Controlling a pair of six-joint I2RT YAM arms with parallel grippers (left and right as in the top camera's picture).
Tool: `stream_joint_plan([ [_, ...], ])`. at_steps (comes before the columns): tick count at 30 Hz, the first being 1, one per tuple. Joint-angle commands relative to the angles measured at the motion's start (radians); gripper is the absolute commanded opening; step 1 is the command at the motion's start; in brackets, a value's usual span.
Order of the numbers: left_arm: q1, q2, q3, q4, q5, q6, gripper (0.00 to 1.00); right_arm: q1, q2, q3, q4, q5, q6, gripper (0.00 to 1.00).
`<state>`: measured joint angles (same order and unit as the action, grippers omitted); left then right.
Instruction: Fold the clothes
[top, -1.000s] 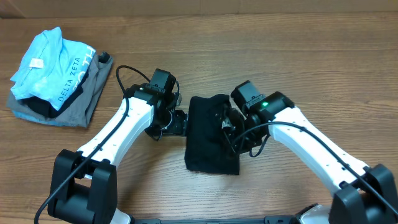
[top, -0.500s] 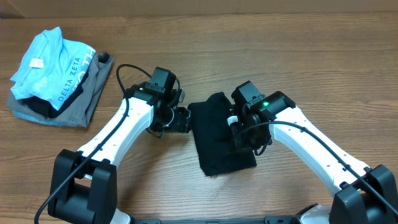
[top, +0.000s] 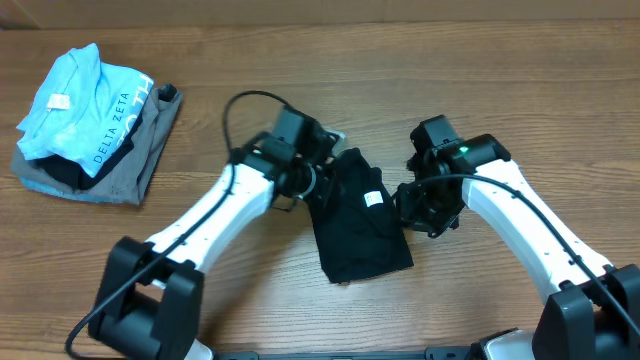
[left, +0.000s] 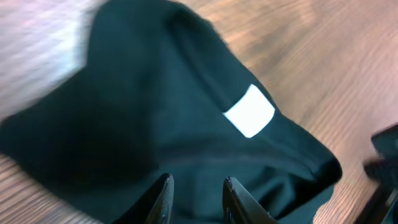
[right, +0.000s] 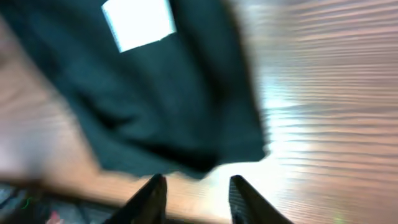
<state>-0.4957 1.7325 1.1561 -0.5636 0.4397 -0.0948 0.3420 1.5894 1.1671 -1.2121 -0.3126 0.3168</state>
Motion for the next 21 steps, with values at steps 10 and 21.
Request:
stream_joint_plan([
  [10,-0.041,0.197,-0.004,0.038,-0.046,0.016,0.20,0.085,-0.011,-0.218,0.267,-0.333,0.185,0.38],
  [21,-0.040,0.197,0.001,0.037,-0.047,0.012,0.22,0.056,-0.011,-0.288,0.290,-0.077,0.259,0.04],
])
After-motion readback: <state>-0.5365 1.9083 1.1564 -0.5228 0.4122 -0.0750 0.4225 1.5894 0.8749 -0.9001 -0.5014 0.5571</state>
